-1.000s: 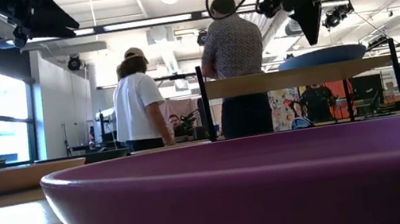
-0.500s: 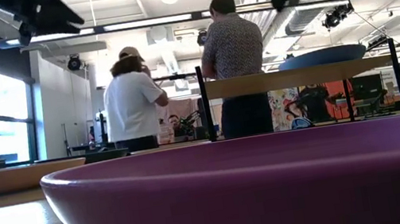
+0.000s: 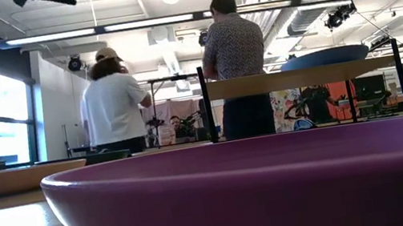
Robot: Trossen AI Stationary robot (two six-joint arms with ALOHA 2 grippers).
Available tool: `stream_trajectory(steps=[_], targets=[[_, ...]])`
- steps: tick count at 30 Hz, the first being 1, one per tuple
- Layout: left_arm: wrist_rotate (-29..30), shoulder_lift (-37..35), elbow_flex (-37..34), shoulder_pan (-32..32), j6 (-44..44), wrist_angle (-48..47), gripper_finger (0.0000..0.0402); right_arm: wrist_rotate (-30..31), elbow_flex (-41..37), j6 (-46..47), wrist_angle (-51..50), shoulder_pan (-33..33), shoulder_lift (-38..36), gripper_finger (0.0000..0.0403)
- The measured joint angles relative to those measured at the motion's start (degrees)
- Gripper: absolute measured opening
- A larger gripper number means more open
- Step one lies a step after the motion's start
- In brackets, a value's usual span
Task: Place and stack plates onto a shelf
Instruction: Stack the green plate on top of the blue plate on the shelf
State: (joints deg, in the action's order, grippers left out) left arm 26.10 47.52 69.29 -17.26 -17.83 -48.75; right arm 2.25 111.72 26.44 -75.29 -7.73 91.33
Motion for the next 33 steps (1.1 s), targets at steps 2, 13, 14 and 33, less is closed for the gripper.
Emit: stream_trajectory(steps=[2, 13, 14, 33], targets=[[-0.36, 2.65, 3.17, -2.71, -0.01, -3.40, 0.0122, 1.03, -0.05, 2.06, 0.86, 1.22, 0.32, 0.0094], [-10.88, 16.34, 7.18, -12.55, 0.53, -15.28, 0.0122, 3.48, -0.11, 5.05, 1.08, 6.50, 0.68, 0.0094], [-10.89, 17.55, 7.17, -12.89, 0.52, -16.39, 0.0122, 4.10, -0.11, 5.25, 1.08, 6.88, 0.68, 0.0094], [-15.14, 29.49, -6.08, -13.87, -2.04, -14.11, 0.0122, 6.72, -0.11, 4.09, 0.99, 8.66, 0.68, 0.0094]])
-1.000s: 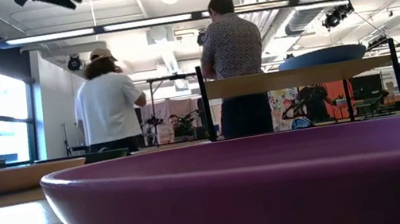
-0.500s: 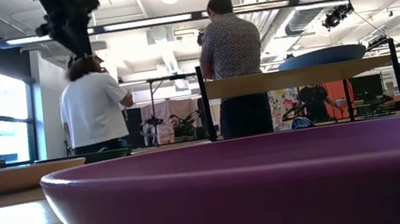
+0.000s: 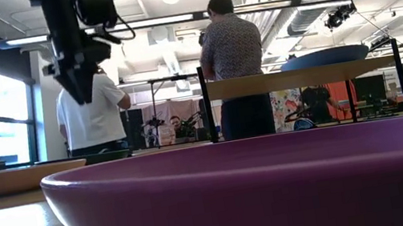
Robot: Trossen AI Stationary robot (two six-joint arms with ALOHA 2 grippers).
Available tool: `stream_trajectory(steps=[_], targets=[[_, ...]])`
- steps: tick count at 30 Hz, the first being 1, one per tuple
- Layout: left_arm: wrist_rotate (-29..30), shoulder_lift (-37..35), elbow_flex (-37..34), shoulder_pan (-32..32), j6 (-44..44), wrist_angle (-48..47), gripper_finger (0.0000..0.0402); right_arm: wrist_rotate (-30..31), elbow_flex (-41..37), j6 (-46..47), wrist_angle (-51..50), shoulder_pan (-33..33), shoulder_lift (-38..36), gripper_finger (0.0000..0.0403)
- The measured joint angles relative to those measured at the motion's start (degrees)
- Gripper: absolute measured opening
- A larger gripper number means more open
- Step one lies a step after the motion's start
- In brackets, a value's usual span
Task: Place and stack plates onto a shelf
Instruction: Stack the green plate on top of the blue plate on the shelf
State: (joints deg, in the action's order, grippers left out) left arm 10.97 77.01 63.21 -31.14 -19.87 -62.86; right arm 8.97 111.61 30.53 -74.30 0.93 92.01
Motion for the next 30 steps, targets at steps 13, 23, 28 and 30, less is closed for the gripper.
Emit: stream_trajectory(steps=[13, 23, 28, 30], targets=[[-5.04, -0.04, -11.29, 0.02, -1.08, 10.10, 0.0122, 0.22, -0.02, -1.17, 0.00, -0.17, 0.00, 0.0094], [-6.15, 0.80, -16.01, 0.02, -0.60, 16.24, 0.0122, 0.33, -0.02, -2.50, 0.00, -0.31, 0.00, 0.0094], [-6.16, 3.63, -16.40, 0.02, 0.02, 18.01, 0.0122, 0.53, -0.02, -2.46, 0.00, -0.87, 0.00, 0.0094], [-5.98, 4.91, -16.45, 0.02, 0.02, 18.24, 0.0122, 0.57, -0.02, -2.46, 0.00, -0.94, -0.02, 0.0094]])
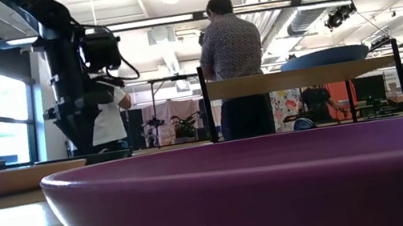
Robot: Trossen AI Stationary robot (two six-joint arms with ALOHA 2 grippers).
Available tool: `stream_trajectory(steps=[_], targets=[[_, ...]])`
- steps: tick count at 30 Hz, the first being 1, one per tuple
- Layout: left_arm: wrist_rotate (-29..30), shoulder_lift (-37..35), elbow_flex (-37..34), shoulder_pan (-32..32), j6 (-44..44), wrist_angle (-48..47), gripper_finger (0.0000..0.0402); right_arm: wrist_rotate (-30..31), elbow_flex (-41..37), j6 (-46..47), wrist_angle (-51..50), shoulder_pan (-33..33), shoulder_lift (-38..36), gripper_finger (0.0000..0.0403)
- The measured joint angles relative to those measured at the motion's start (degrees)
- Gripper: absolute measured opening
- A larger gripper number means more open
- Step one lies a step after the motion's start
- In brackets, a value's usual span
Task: Place and stack plates onto a shelf
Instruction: Stack the green plate on top of the blue plate on the shelf
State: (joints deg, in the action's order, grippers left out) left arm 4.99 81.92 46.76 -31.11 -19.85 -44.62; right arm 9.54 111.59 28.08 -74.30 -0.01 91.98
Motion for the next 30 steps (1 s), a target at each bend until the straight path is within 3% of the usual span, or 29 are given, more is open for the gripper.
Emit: stream_trajectory(steps=[16, 26, 30], targets=[[2.91, 8.03, 0.00, 0.02, 1.04, 2.94, 0.0116, 0.94, 0.00, -0.04, 0.00, -0.11, 0.00, 0.0094], [4.64, 8.00, 0.16, 1.66, 4.30, 2.16, 0.0012, 1.40, 0.00, -0.04, 0.00, -0.11, -0.02, 0.0094], [5.45, 7.82, 0.47, 2.71, 4.32, 0.16, 0.0009, 1.42, 0.00, -0.04, 0.00, -0.11, -0.02, 0.0094]])
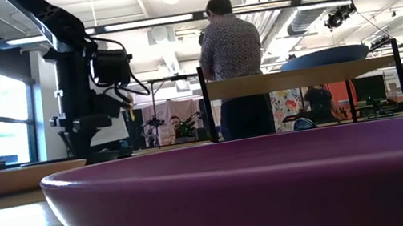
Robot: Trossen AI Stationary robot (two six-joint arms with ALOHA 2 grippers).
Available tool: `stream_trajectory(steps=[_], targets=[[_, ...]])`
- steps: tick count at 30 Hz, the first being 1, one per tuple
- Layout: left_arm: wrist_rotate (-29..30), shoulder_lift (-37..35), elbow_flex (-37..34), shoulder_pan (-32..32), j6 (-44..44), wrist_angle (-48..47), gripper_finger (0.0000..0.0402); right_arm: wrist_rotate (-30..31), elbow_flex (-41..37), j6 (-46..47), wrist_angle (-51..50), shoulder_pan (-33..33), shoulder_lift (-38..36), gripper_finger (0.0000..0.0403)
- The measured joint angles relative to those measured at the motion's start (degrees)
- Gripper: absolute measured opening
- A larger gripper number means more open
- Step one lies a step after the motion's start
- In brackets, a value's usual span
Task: Place and stack plates onto a shelf
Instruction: Stack the green plate on top of the blue plate on the shelf
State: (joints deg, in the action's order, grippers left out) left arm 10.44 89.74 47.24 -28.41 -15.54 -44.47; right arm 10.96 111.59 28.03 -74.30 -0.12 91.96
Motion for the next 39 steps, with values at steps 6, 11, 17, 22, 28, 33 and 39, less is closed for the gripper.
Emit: stream_trajectory(steps=[6, 11, 17, 22, 28, 33, 39], targets=[[0.76, -2.94, 0.90, 2.06, 0.71, -3.07, 0.0003, 0.01, 0.00, 0.19, 0.00, 0.00, 0.00, 0.0094], [0.67, -7.57, 2.03, 4.18, 1.11, -5.00, 0.0001, 0.02, 0.00, 0.45, 0.00, 0.00, 0.00, 0.0094], [0.95, -14.31, 3.79, 7.94, 3.82, -8.19, 0.0001, 0.22, 0.00, 3.75, 0.02, 0.00, 0.00, 0.0094], [3.53, -19.03, 6.55, 12.16, 7.47, -13.13, 0.0001, 1.11, -0.02, 6.08, 0.04, 0.24, 0.00, 0.0094], [7.26, -22.11, 11.57, 17.69, 10.64, -20.86, 0.0001, 1.09, -0.02, 8.20, 0.38, 0.28, 0.00, 0.0094], [8.75, -22.67, 15.93, 22.83, 14.11, -26.94, 0.0001, 1.11, -0.02, 10.98, 1.61, 0.28, 0.00, 0.0094], [9.60, -22.65, 20.02, 29.41, 14.74, -31.08, 0.0001, 1.09, -0.02, 15.70, 1.73, 1.31, 0.00, 0.0094]])
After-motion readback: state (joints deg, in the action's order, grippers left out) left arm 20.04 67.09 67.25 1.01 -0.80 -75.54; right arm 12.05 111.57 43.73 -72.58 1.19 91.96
